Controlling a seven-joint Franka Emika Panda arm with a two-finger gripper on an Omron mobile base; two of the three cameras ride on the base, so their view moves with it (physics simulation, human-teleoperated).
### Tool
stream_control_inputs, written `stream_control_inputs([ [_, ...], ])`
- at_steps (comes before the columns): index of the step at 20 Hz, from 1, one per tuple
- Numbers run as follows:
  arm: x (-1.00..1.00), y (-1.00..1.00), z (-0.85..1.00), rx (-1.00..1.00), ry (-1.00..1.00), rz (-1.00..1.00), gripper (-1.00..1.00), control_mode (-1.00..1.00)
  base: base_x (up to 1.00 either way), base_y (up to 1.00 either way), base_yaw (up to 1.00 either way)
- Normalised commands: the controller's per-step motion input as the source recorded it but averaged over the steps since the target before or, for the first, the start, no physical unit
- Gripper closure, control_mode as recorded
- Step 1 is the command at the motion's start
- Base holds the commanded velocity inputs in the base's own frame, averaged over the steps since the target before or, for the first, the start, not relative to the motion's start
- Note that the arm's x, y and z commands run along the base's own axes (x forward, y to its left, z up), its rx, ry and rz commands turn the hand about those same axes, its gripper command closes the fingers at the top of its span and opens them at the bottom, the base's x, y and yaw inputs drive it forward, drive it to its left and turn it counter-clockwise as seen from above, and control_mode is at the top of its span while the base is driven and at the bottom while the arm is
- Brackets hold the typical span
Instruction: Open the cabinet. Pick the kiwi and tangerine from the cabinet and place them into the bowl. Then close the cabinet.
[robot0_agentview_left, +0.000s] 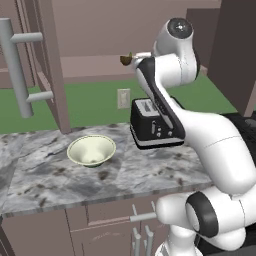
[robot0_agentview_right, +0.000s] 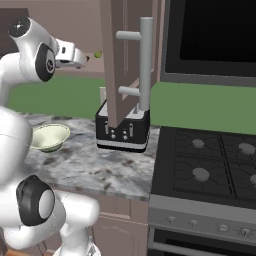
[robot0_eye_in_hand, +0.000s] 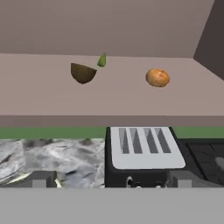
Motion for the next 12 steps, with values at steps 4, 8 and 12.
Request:
stream_control_inputs([
  [4, 0.21, -0.06, 0.0, -0.02, -0.19, 0.0, -1.0, -1.0, 0.0, 0.0, 0.0],
  [8, 0.31, 0.0, -0.08, -0.01, -0.04, 0.0, -1.0, -1.0, 0.0, 0.0, 0.0],
  [12, 0.08, 0.0, -0.02, 0.0, 0.0, 0.0, -1.0, -1.0, 0.0, 0.0, 0.0],
])
